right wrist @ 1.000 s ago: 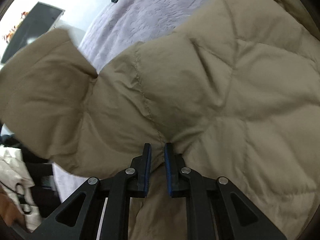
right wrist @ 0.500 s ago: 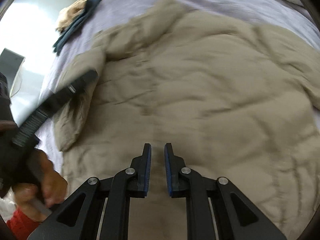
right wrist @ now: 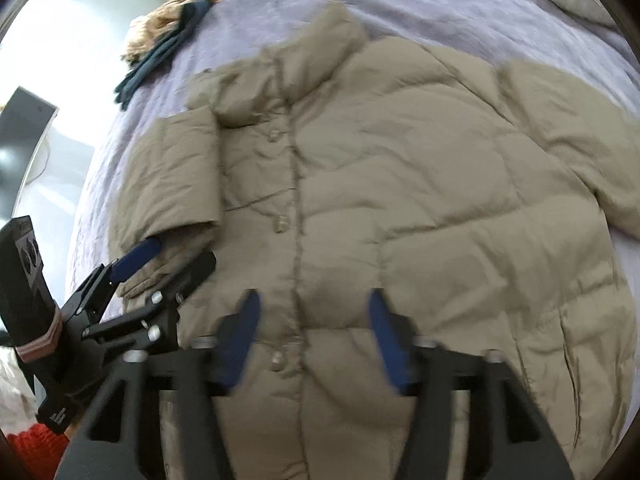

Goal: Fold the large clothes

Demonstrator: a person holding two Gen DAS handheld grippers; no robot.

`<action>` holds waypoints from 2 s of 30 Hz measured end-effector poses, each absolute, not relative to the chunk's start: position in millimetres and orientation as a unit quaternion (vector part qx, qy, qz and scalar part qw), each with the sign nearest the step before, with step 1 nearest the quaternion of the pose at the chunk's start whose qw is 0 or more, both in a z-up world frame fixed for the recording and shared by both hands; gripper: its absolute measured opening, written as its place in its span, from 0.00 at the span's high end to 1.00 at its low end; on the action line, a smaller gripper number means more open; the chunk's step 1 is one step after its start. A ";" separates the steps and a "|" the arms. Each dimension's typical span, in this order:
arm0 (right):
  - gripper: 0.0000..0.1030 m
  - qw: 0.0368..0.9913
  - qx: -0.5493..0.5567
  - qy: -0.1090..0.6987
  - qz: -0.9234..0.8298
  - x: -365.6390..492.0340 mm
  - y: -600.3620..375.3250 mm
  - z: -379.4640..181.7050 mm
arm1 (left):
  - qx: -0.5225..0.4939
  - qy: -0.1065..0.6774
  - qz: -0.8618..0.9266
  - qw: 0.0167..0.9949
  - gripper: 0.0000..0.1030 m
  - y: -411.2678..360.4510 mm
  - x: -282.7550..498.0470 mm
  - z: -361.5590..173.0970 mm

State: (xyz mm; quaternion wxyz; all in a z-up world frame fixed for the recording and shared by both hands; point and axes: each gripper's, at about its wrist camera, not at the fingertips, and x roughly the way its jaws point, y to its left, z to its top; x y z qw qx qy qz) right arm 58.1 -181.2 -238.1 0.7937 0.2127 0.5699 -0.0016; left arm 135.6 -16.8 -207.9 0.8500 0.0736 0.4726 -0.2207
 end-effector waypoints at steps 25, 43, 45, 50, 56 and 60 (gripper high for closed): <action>0.91 0.883 -0.144 0.447 0.016 152.5 -28.7 -241.2 | -0.018 0.507 0.068 0.859 0.17 150.0 167.4 -257.2; 0.38 0.774 0.375 0.509 -0.036 107.1 -221.8 -269.2 | -0.063 0.520 -0.087 0.847 0.17 180.7 157.6 -205.0; 0.38 0.762 0.406 0.503 -0.036 105.6 -229.0 -275.1 | -0.116 0.529 -0.097 0.835 0.17 194.8 183.8 -206.5; 0.72 0.732 0.472 0.490 -0.037 116.1 -236.7 -295.4 | -0.253 0.562 -0.124 0.778 0.17 212.1 259.7 -248.4; 0.91 0.752 0.409 0.515 -0.057 116.6 -225.2 -296.2 | -0.268 0.559 -0.154 0.769 0.67 185.0 293.2 -262.2; 0.91 0.755 0.384 0.527 -0.068 97.7 -227.0 -296.7 | -0.104 0.500 -0.157 0.845 0.78 138.9 271.0 -219.1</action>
